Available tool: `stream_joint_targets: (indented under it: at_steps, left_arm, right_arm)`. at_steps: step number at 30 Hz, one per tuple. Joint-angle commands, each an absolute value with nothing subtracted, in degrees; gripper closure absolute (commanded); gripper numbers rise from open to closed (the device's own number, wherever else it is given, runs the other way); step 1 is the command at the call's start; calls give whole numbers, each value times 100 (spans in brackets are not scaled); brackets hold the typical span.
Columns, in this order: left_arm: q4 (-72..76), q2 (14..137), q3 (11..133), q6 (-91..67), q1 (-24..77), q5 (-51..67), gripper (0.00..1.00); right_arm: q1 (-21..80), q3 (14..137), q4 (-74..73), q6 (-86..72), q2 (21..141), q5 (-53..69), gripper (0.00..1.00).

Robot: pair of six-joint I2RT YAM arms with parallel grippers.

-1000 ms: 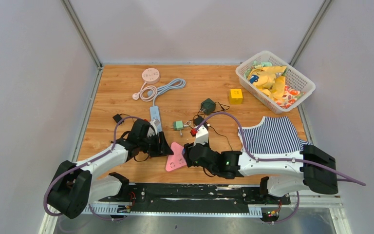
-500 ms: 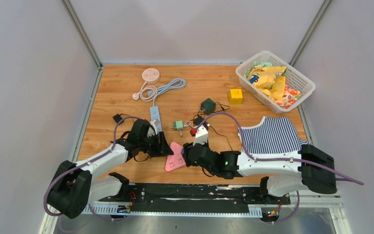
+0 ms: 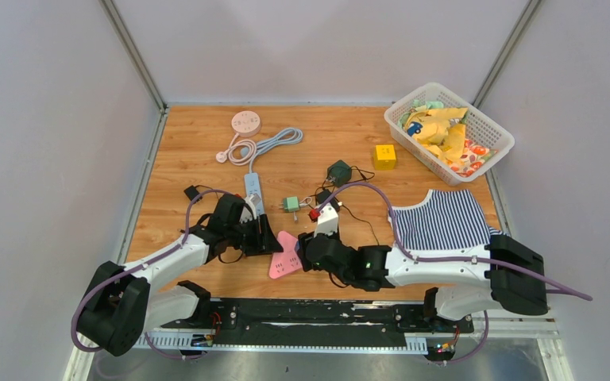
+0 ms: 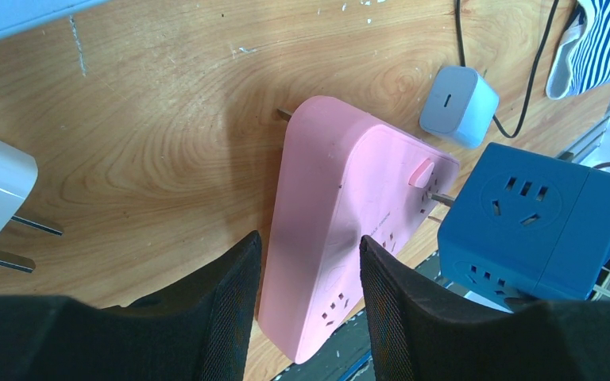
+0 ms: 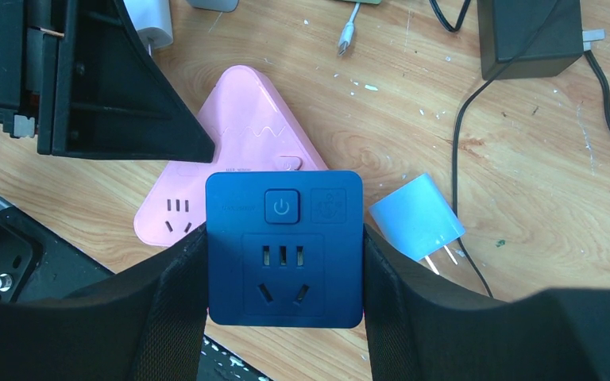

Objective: Insert the plug
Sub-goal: Insert the plug into the socket.

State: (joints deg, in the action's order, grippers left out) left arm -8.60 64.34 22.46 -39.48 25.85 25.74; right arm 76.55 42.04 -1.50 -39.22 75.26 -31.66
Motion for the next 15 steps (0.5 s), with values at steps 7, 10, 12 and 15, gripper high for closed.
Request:
stream_joint_targets:
  at_steps: [7,10,12,15]
  left_arm:
    - [-782,6489,2184,-3929,2575,2645,50]
    - [-782,6487,2185,-3929,2575,2645,50]
    - [-782,6490,2184,-3924,2575,2646,49]
    - [-783,6493,2182,-3920,2575,2645,50]
  right_arm:
    - [7883,4468,-684,-3778,7744,-3458,100]
    - [7898,4465,-683,-3725,7797,-3541,100]
    - [7906,4450,-684,-3692,7828,-3623,100]
    - [7916,4411,-648,-3594,7848,-3742,100]
